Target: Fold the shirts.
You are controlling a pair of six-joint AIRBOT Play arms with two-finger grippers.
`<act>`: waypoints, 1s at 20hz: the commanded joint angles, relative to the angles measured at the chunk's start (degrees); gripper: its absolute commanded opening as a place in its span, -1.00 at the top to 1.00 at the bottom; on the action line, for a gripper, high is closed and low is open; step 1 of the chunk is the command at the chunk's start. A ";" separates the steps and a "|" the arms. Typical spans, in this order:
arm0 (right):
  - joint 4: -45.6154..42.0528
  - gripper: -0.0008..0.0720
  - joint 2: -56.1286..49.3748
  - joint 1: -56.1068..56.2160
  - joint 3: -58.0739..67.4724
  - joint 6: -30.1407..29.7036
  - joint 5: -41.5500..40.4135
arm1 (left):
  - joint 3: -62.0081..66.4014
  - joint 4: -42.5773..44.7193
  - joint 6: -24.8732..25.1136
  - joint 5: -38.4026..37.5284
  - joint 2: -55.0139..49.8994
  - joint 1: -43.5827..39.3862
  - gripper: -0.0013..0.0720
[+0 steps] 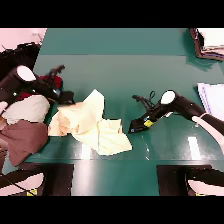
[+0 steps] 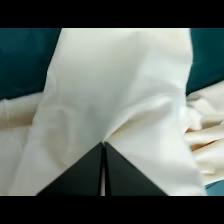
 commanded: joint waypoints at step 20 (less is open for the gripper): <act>-9.57 0.94 31.52 -26.03 32.85 -0.74 -6.19 | 51.17 10.67 -5.86 4.96 20.31 -0.04 0.90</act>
